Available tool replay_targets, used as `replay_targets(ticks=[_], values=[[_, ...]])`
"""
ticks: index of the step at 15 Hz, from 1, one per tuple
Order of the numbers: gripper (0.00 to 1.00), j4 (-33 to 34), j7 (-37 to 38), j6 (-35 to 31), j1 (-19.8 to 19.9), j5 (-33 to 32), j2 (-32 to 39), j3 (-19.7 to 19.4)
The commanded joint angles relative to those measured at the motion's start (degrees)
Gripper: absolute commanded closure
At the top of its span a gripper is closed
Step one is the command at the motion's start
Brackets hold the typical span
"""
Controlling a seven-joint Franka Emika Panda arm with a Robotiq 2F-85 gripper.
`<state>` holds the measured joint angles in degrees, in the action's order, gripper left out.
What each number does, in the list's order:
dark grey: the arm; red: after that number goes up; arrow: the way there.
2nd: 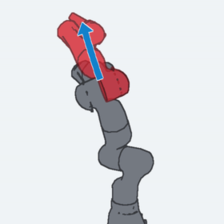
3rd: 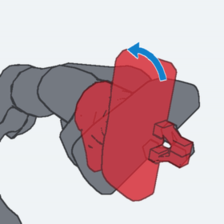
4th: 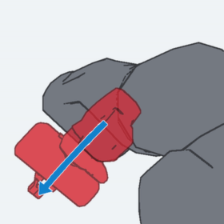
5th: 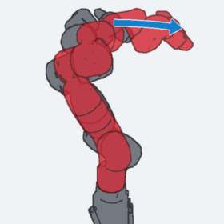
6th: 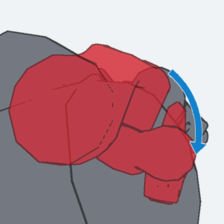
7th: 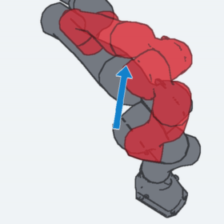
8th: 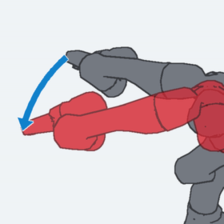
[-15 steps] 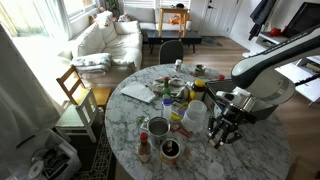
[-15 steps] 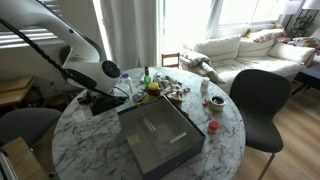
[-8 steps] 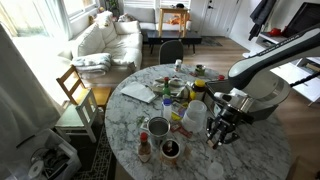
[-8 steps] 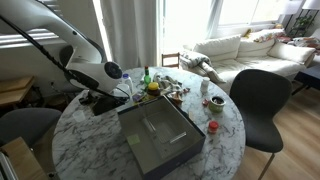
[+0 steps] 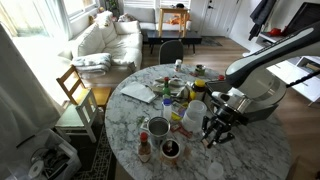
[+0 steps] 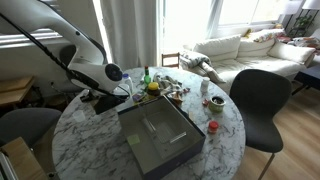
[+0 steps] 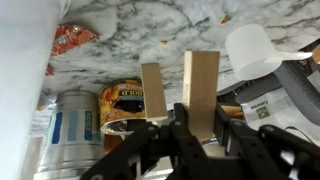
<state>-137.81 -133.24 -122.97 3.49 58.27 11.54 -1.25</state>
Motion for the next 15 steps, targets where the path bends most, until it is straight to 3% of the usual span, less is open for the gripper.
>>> replay_targets(ticks=[1,5,9,10,11,15], values=[[0.92,2.3,-6.9,2.9,1.4,6.1,4.2,0.6],[0.92,3.8,-11.6,7.1,1.9,12.8,7.5,0.3],[0.92,4.0,-11.5,7.5,2.1,14.7,9.5,-0.9],[0.92,3.3,-9.3,5.7,0.7,12.7,7.9,-0.8],[0.69,3.3,-9.3,5.7,0.8,12.8,8.3,-1.0],[0.69,3.4,-9.3,5.7,0.6,12.8,8.2,-0.9]])
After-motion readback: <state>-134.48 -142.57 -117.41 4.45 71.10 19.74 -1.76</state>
